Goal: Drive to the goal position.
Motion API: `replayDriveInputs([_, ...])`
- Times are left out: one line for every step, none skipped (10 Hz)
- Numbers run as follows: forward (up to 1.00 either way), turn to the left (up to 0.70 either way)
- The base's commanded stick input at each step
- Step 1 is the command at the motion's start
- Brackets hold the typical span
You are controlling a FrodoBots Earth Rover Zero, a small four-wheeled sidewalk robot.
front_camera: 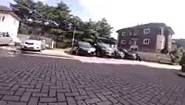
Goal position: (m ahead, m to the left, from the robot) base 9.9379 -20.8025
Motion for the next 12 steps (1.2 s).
replayDriveInputs([0.69,-0.06])
replayDriveInputs([0.69,-0.12])
replayDriveInputs([0.69,-0.16])
replayDriveInputs([0.69,-0.19])
replayDriveInputs([0.69,-0.23])
replayDriveInputs([0.69,-0.26])
replayDriveInputs([0.69,-0.29])
replayDriveInputs([0.69,-0.33])
replayDriveInputs([0.69,0.00])
replayDriveInputs([0.69,0.00])
replayDriveInputs([0.69,-0.34])
replayDriveInputs([0.69,-0.34])
